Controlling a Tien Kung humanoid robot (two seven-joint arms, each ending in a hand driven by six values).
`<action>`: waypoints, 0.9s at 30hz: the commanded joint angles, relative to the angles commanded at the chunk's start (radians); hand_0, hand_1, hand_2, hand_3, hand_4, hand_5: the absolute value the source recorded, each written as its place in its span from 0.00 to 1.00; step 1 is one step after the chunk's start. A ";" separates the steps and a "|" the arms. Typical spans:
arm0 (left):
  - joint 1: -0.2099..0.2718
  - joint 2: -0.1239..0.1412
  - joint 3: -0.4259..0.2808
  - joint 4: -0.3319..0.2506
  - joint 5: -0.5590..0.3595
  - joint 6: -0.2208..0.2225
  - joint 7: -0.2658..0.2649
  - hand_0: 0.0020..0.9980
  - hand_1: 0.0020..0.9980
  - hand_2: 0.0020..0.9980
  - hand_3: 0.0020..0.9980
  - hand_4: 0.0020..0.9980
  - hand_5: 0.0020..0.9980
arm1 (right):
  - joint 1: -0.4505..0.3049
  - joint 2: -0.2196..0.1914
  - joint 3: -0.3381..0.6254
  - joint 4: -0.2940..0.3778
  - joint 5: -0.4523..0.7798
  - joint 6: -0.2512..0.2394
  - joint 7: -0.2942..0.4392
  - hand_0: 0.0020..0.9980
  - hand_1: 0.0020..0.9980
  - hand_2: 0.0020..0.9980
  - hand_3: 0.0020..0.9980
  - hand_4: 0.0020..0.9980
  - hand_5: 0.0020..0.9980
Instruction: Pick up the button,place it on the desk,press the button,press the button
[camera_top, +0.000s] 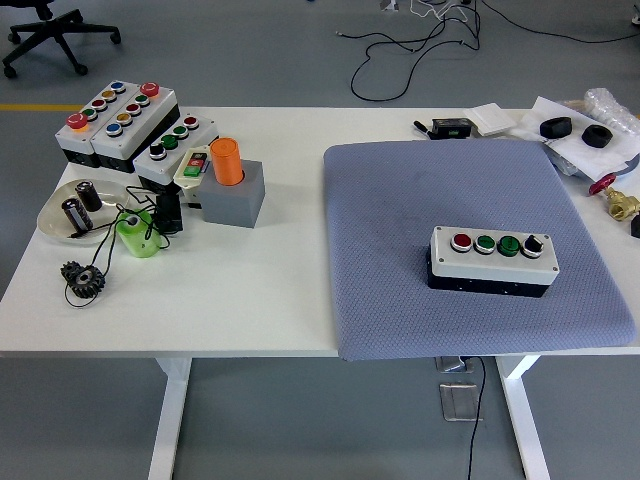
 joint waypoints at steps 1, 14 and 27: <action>0.000 0.000 0.000 0.000 0.000 0.000 0.000 0.62 0.59 0.57 0.54 0.30 1.00 | 0.000 0.000 0.000 0.000 0.000 0.000 0.000 0.87 0.82 0.87 0.85 0.63 0.57; -0.001 0.002 -0.011 0.000 0.004 -0.001 0.000 0.62 0.59 0.57 0.55 0.30 1.00 | 0.000 0.004 0.006 0.001 -0.014 0.009 -0.016 0.88 0.83 0.87 0.86 0.63 0.62; -0.010 0.006 -0.018 -0.001 0.017 -0.001 0.002 0.62 0.59 0.58 0.54 0.30 1.00 | -0.006 0.004 0.005 0.000 0.015 -0.019 -0.006 0.87 0.82 0.86 0.85 0.63 0.61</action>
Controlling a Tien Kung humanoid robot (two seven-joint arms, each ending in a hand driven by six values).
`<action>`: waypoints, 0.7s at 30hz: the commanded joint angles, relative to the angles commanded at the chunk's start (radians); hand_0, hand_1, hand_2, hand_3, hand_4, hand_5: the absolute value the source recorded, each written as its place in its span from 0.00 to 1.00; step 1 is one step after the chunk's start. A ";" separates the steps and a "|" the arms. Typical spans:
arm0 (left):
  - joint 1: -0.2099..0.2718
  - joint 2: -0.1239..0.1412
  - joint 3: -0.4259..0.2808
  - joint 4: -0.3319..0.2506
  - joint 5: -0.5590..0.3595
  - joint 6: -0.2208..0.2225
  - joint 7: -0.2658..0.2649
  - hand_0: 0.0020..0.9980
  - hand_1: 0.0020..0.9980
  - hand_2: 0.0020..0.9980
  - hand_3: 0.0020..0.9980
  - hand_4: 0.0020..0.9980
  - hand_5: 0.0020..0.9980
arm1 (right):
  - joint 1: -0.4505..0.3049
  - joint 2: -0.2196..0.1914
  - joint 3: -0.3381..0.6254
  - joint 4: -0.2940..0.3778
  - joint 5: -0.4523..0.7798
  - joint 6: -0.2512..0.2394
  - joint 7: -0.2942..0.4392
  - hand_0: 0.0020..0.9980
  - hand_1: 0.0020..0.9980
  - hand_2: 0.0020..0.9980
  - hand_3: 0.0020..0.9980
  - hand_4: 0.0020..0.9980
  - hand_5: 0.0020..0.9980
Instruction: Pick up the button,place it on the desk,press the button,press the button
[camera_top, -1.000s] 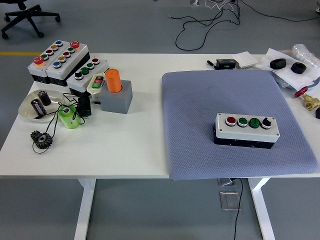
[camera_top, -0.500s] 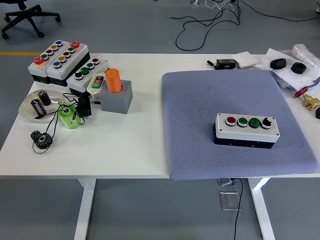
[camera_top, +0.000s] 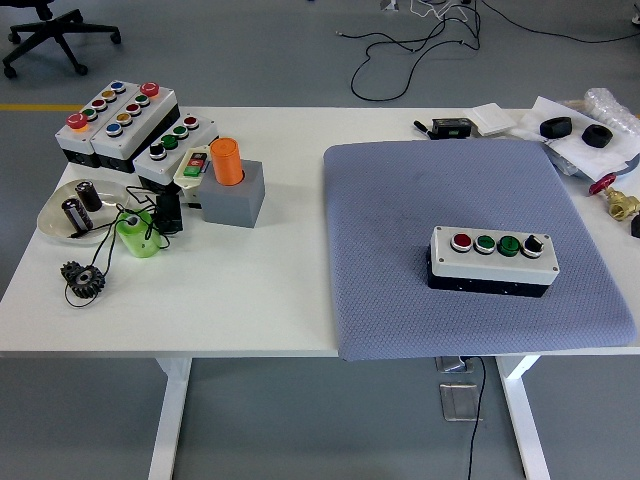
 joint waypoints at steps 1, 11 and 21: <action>0.000 0.000 0.000 0.000 0.000 0.000 0.000 0.62 0.59 0.58 0.54 0.30 1.00 | 0.000 0.000 0.000 0.000 0.000 0.000 0.000 0.87 0.82 0.86 0.85 0.63 0.61; -0.005 0.000 -0.009 0.000 0.002 -0.001 0.000 0.62 0.59 0.58 0.55 0.30 1.00 | 0.025 0.005 -0.005 0.007 -0.017 0.015 -0.027 0.82 0.79 0.83 0.83 0.63 0.59; -0.007 0.000 -0.012 0.000 0.006 -0.001 0.002 0.63 0.59 0.58 0.55 0.30 1.00 | 0.022 0.008 -0.015 -0.003 0.001 -0.001 -0.046 0.76 0.73 0.76 0.75 0.62 0.59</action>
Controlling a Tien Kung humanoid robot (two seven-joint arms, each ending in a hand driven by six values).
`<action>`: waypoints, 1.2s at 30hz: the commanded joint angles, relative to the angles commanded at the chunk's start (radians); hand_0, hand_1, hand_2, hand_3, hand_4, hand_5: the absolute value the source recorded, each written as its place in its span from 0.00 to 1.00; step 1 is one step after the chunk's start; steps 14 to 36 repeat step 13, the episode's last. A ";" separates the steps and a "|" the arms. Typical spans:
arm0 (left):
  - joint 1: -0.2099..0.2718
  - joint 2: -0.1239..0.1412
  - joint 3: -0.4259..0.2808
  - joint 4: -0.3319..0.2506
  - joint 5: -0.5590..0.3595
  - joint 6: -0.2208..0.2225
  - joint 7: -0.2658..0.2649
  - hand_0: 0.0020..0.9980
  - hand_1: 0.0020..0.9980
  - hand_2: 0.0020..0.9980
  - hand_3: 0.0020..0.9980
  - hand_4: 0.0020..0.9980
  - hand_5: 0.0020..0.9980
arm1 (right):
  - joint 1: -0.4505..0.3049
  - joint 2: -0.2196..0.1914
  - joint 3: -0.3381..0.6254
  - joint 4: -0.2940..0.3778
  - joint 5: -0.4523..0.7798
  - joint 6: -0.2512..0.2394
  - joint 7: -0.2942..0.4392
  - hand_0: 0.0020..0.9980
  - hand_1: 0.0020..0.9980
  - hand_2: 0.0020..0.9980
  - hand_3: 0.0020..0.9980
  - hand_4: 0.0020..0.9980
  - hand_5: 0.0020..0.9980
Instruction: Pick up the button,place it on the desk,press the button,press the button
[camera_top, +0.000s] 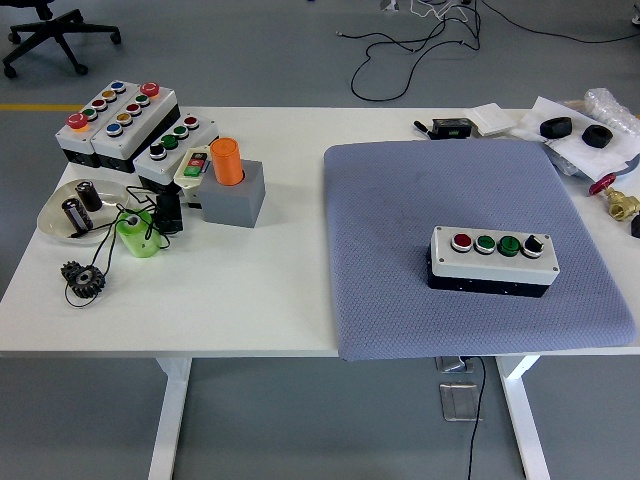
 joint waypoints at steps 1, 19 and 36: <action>-0.001 0.000 -0.002 0.000 -0.001 0.000 0.000 0.63 0.59 0.58 0.55 0.30 1.00 | 0.001 0.000 0.001 0.001 0.001 0.002 -0.001 0.76 0.73 0.76 0.75 0.62 0.59; -0.005 -0.001 0.002 0.000 -0.005 0.000 0.001 0.63 0.59 0.57 0.55 0.30 1.00 | 0.005 0.001 -0.004 -0.008 0.011 0.004 -0.011 0.76 0.73 0.75 0.74 0.62 0.59; -0.005 -0.001 0.002 0.000 -0.005 0.000 0.001 0.63 0.59 0.57 0.55 0.30 1.00 | 0.005 0.001 -0.004 -0.008 0.011 0.004 -0.011 0.76 0.73 0.75 0.74 0.62 0.59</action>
